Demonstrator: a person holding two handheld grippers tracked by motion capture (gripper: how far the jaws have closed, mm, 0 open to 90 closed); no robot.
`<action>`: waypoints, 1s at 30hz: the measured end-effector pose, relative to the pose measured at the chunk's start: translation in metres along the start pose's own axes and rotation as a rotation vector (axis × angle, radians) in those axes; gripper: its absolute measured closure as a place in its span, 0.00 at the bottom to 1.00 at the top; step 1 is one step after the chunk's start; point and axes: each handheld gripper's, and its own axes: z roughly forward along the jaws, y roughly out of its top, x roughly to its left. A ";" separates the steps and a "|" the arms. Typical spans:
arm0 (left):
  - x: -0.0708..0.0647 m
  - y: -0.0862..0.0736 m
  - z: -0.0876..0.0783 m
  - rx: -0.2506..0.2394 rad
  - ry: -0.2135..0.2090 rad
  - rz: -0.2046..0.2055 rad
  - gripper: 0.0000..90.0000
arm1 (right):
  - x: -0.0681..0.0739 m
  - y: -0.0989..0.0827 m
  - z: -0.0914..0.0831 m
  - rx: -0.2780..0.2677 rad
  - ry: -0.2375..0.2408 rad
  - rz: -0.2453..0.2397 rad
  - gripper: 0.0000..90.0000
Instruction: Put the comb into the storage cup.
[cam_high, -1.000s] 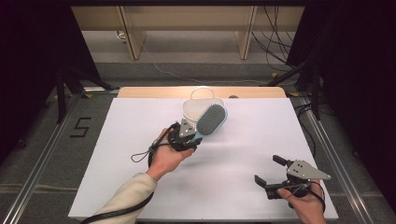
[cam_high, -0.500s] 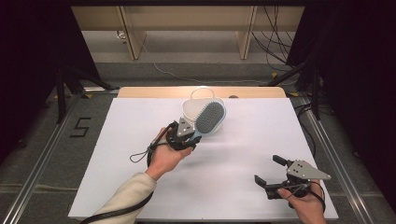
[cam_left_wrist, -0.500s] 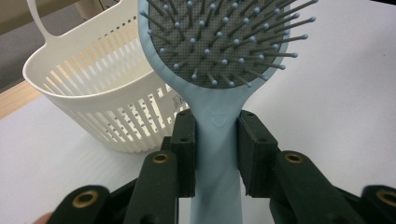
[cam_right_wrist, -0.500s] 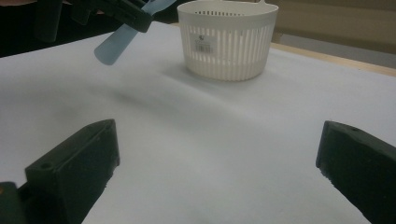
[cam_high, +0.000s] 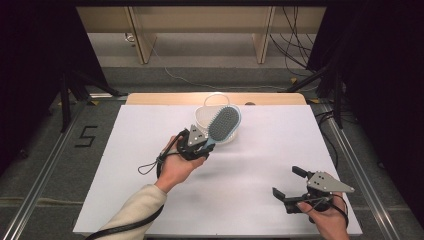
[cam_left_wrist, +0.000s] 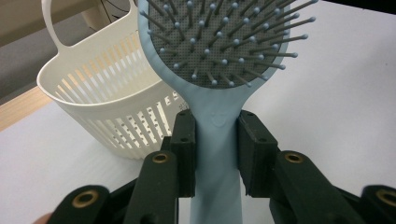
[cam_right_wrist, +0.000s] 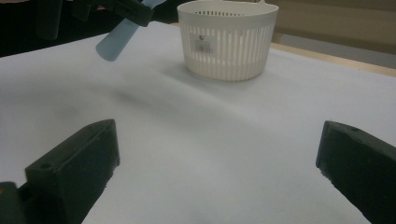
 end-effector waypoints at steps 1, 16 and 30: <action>0.000 0.000 0.000 -0.001 0.000 -0.002 0.78 | 0.000 0.000 0.000 0.000 0.000 0.000 0.00; 0.004 0.001 -0.003 -0.027 0.005 -0.017 0.78 | 0.000 0.000 0.000 -0.001 0.001 -0.001 0.00; 0.006 0.002 -0.005 -0.048 0.012 -0.026 0.78 | 0.000 0.000 0.000 0.000 0.000 -0.001 0.00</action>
